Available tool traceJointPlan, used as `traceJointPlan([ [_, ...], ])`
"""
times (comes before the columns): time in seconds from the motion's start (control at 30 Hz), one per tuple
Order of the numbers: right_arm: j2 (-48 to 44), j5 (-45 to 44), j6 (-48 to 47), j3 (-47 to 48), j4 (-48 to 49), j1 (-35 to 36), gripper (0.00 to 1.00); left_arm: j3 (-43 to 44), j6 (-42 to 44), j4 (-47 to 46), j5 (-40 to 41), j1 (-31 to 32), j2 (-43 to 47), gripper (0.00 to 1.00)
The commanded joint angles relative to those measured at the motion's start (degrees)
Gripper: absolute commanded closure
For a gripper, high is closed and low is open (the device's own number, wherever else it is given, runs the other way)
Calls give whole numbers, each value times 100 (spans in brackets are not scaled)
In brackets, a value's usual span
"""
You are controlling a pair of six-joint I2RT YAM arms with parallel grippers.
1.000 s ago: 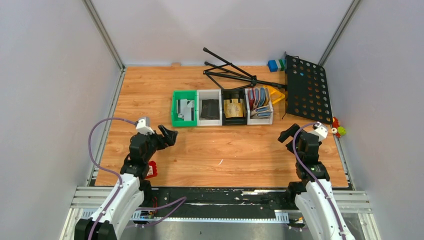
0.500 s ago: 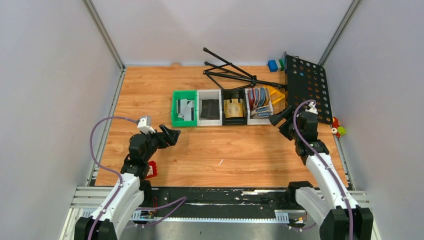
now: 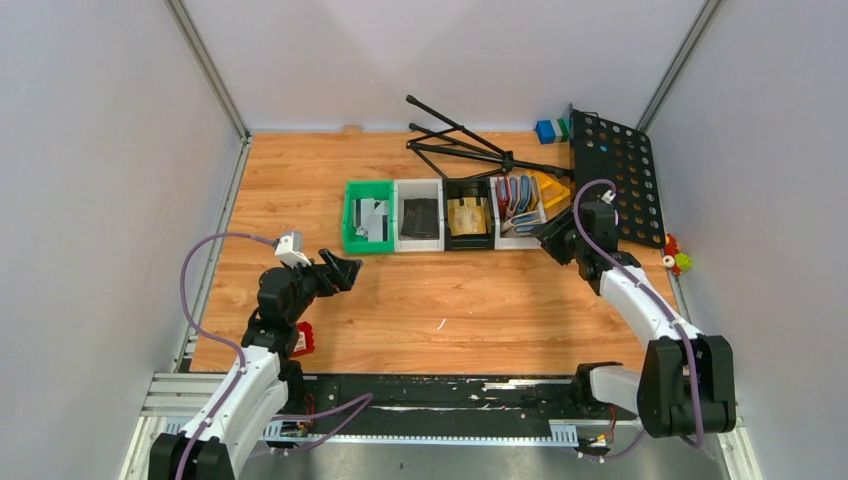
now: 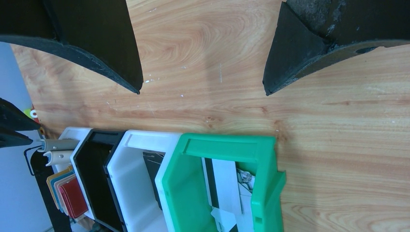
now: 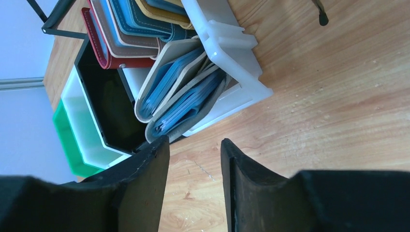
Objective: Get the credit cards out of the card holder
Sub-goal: Pick up the card holder from the storage box.
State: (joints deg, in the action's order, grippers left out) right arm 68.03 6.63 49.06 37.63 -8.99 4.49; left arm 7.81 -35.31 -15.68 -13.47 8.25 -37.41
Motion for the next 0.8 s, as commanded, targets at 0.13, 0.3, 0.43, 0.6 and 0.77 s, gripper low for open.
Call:
traceJointPlan([
  [0.13, 592, -101, 192, 483, 450, 91, 73, -8, -28, -242, -34, -15, -10, 0],
  [0.3, 744, -66, 147, 588, 458, 95, 74, -5, -15, -250, -15, -17, -46, 0],
  [0.43, 650, 4, 51, 696, 326, 95, 98, -3, -18, -273, -31, -17, -81, 0],
  [0.6, 169, 313, -219, 827, 154, 96, 100, 1, -20, -295, -75, -17, -112, 0],
  [0.77, -419, 960, -691, 1030, -212, 100, 100, 8, -29, -331, -124, -17, -117, 0],
])
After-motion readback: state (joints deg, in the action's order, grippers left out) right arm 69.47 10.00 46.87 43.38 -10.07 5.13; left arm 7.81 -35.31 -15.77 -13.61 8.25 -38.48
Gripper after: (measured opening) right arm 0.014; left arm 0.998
